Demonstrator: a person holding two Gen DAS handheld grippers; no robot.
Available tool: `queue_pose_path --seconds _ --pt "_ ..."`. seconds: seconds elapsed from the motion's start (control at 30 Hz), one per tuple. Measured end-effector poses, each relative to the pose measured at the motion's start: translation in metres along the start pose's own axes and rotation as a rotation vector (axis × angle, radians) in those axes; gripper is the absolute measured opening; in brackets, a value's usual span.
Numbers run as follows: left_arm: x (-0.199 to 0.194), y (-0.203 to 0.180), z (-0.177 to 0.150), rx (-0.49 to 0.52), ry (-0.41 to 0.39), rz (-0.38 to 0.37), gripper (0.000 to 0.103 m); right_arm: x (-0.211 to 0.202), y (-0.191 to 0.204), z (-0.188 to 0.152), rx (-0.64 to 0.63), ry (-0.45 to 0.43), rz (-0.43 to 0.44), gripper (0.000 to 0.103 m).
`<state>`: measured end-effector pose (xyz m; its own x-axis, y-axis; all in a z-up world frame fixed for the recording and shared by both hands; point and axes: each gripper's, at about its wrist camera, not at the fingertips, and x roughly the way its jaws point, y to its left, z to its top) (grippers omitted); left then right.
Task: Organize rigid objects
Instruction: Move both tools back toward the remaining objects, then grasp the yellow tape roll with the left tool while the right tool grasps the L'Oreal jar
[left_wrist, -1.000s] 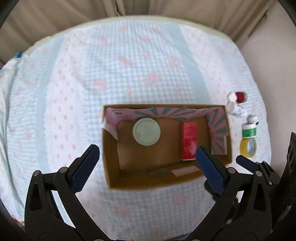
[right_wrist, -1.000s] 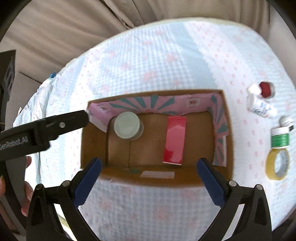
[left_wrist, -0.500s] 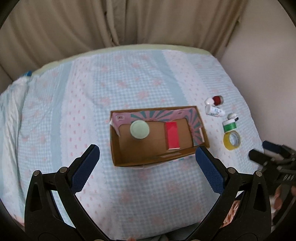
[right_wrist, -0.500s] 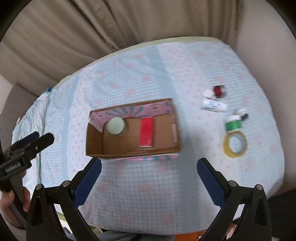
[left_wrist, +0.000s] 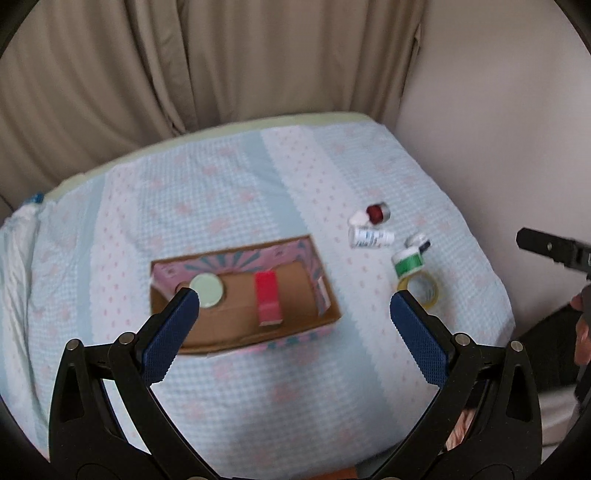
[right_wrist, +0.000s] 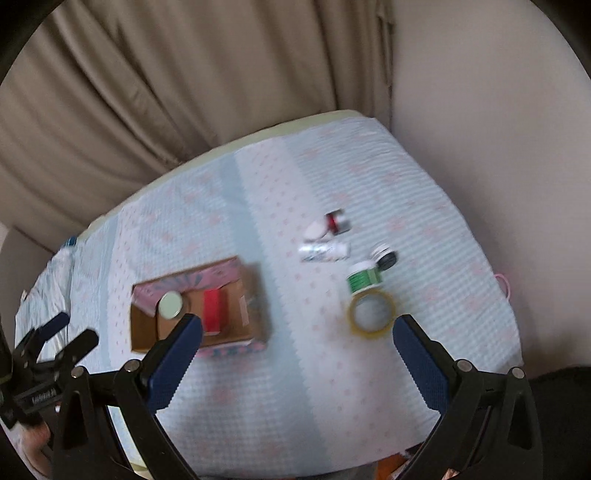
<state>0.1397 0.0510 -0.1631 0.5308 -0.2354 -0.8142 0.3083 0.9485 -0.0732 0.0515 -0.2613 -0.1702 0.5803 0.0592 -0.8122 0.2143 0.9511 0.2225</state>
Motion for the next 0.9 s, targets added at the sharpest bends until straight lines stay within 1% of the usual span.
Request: queue_pose_path --seconds 0.1,0.2,0.3,0.37,0.4,0.53,0.67,0.73,0.83,0.9 --pt "0.008 -0.039 0.003 -0.026 -0.019 0.025 0.103 0.011 -0.045 0.026 -0.022 0.003 0.041 0.103" --pt "0.026 -0.075 0.006 -0.097 0.028 0.040 0.103 0.028 -0.083 0.050 -0.045 0.031 0.080 0.103" --pt "0.046 -0.109 0.003 -0.164 0.033 0.004 0.103 0.044 -0.114 0.071 -0.065 0.041 0.114 0.103" --pt "0.063 -0.128 0.001 -0.184 0.057 -0.016 0.103 0.060 -0.135 0.087 -0.073 0.066 0.129 0.103" --pt "0.071 -0.138 -0.001 -0.188 0.070 -0.022 0.103 0.064 -0.140 0.090 -0.075 0.073 0.134 0.103" --pt "0.112 -0.183 -0.012 -0.173 0.123 -0.061 0.103 0.104 -0.166 0.108 -0.087 0.130 0.146 0.103" --pt "0.160 -0.219 -0.028 -0.141 0.187 -0.087 0.103 0.143 -0.183 0.114 -0.068 0.180 0.159 0.103" --pt "0.188 -0.237 -0.040 -0.117 0.221 -0.104 0.103 0.168 -0.189 0.114 -0.055 0.219 0.168 0.103" --pt "0.226 -0.262 -0.059 -0.086 0.272 -0.106 0.103 0.206 -0.191 0.109 -0.055 0.269 0.168 0.103" --pt "0.248 -0.270 -0.070 -0.079 0.302 -0.105 0.103 0.225 -0.190 0.105 -0.061 0.293 0.167 0.103"
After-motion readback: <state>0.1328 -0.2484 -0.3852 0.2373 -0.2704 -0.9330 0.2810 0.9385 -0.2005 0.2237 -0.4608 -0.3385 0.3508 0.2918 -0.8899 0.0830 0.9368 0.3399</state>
